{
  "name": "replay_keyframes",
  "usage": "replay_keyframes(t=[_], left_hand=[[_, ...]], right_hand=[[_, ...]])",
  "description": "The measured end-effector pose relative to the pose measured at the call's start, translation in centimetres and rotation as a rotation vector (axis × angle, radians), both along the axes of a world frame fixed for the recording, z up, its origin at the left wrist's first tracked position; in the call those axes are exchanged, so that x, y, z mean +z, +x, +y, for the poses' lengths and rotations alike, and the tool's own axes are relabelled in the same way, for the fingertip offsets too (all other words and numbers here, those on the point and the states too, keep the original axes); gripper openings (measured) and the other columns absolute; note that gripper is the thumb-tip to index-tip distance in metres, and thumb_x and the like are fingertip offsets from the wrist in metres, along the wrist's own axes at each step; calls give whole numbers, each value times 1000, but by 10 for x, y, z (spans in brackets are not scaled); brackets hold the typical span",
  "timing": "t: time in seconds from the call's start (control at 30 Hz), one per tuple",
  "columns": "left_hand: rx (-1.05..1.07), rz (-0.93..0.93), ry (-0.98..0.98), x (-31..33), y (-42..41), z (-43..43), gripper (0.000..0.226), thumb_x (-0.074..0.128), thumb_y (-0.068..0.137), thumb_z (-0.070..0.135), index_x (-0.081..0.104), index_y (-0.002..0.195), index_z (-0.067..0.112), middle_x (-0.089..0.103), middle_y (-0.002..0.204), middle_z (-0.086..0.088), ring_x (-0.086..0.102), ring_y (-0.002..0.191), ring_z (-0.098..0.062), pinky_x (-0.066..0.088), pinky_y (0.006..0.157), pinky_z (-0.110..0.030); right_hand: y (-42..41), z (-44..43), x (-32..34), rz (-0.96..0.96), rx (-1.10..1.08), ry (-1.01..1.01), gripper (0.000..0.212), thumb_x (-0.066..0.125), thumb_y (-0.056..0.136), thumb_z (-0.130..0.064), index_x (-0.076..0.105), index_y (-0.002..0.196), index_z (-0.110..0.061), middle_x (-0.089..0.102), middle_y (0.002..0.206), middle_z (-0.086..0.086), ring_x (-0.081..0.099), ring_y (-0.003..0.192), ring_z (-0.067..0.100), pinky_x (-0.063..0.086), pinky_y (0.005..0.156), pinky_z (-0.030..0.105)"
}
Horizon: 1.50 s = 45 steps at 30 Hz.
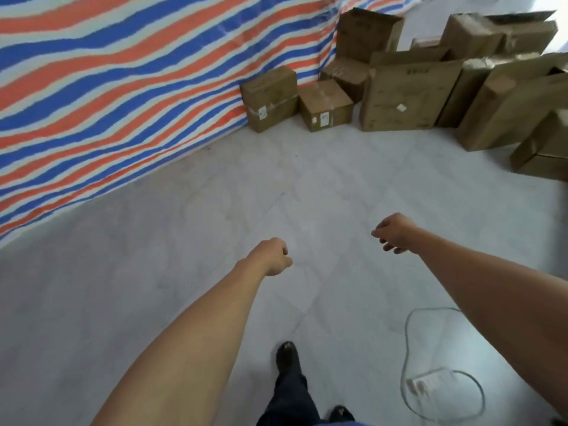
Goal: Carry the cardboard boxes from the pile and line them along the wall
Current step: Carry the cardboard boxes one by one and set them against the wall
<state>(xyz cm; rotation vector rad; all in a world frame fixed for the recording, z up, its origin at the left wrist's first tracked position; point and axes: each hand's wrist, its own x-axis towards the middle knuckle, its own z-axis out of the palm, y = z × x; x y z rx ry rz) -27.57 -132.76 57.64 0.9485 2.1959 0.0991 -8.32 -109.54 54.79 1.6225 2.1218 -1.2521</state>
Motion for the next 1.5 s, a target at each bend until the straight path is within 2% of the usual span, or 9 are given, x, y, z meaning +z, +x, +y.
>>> replay_keyframes(t=[0.07, 0.33, 0.5, 0.7, 0.93, 1.03, 1.13, 1.27, 1.5], left_hand=[[-21, -7, -32, -6, -26, 37, 27, 57, 95, 29, 59, 117, 12, 52, 110, -6, 52, 99, -24, 43, 88, -33], [-41, -12, -41, -13, -165, 219, 34, 59, 95, 29, 60, 124, 11, 56, 126, -8, 55, 114, -26, 44, 95, -34], [-62, 58, 22, 10, -254, 343, 17, 59, 92, 26, 64, 102, 13, 63, 112, -9, 60, 100, -27, 46, 82, -33], [-89, 15, 17, 4, -313, 473, 30, 61, 92, 27, 64, 116, 9, 61, 117, -8, 58, 109, -27, 46, 93, -34], [-64, -30, -65, -22, -387, 659, 32, 60, 94, 28, 64, 117, 7, 58, 109, -6, 56, 94, -23, 46, 82, -31], [-29, -56, -2, -15, -410, 739, 32, 60, 94, 28, 63, 119, 9, 60, 123, -8, 59, 101, -25, 47, 86, -33], [19, -94, 91, -10, -432, 807, 32, 58, 94, 28, 63, 120, 11, 61, 122, -9, 59, 107, -26, 48, 91, -37], [62, -117, 42, -23, -480, 873, 32, 58, 95, 30, 62, 121, 12, 61, 121, -8, 59, 105, -25, 49, 91, -36], [128, -167, -94, -75, -600, 1005, 29, 58, 96, 29, 60, 118, 9, 57, 103, -7, 56, 89, -24, 47, 75, -33]], right_hand=[[-24, 37, -4, 3, 5, -9, 24, 66, 93, -24, 65, 108, -6, 69, 97, 13, 68, 73, 26, 52, 57, 28], [-134, 214, -10, -23, -36, -26, 27, 67, 92, -24, 65, 111, -4, 67, 96, 13, 67, 69, 25, 50, 57, 28], [-209, 325, 13, 52, -85, 6, 25, 64, 94, -21, 64, 111, -2, 65, 93, 12, 65, 71, 25, 48, 57, 28], [-264, 450, -4, 24, -128, -41, 27, 65, 94, -23, 63, 113, -4, 63, 85, 10, 63, 63, 22, 48, 57, 28], [-343, 640, -37, 7, -126, -105, 28, 66, 93, -23, 62, 113, -4, 62, 85, 10, 63, 63, 23, 47, 56, 27], [-372, 721, -26, -19, -122, -103, 29, 66, 93, -22, 63, 114, -1, 63, 85, 11, 63, 63, 23, 47, 57, 29], [-410, 801, -14, -19, -118, -47, 29, 64, 93, -20, 63, 113, 1, 65, 92, 14, 63, 66, 25, 49, 61, 31], [-476, 878, -10, -4, -67, -27, 27, 66, 92, -23, 65, 110, -2, 67, 95, 13, 66, 72, 26, 50, 62, 31], [-585, 1009, -51, -78, -4, -71, 25, 66, 92, -26, 65, 105, -4, 67, 92, 11, 67, 73, 25, 53, 65, 33]])
